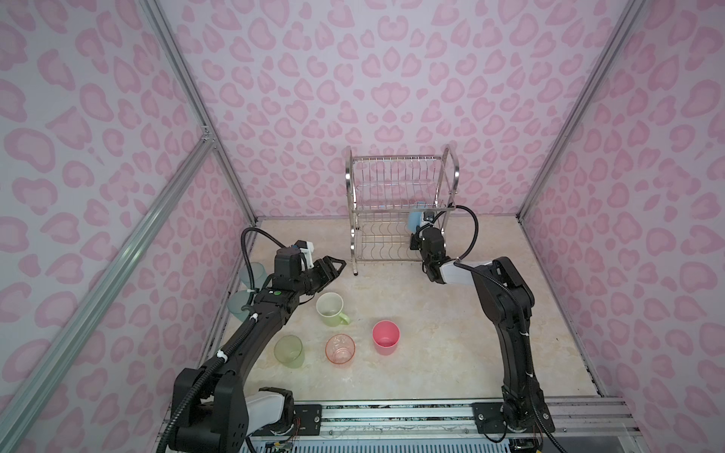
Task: Load the cups into the dish rack
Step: 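Lower the light blue mug onto the lower rack tier and open the right gripper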
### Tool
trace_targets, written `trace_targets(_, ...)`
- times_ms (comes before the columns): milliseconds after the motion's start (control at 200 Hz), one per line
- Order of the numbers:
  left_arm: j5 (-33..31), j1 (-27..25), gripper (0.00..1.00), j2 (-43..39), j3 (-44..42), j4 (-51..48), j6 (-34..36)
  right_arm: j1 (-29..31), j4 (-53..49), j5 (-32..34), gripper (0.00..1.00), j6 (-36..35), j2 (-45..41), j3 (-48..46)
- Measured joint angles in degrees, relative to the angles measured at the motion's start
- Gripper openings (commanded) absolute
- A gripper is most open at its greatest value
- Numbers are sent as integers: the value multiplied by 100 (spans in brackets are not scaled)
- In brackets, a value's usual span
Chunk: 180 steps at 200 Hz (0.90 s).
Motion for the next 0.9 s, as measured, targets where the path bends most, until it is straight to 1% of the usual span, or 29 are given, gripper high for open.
trace_targets(135, 2, 2, 69, -26, -20, 2, 0, 0, 0, 74, 12, 48, 0, -15)
trace_targets(415, 20, 9, 69, -90, -44, 2, 0, 13, -76, 155, 18, 90, 0, 28)
trace_targets(485, 20, 13, 69, -120, -57, 2, 0, 13, -76, 175, 21, 103, 0, 44)
trace_targets(730, 20, 26, 69, -153, -107, 7, -2, 17, -81, 219, 25, 146, -2, 44)
trace_targets(900, 20, 39, 69, -199, -149, 4, -2, 17, -87, 221, 33, 157, -4, 44)
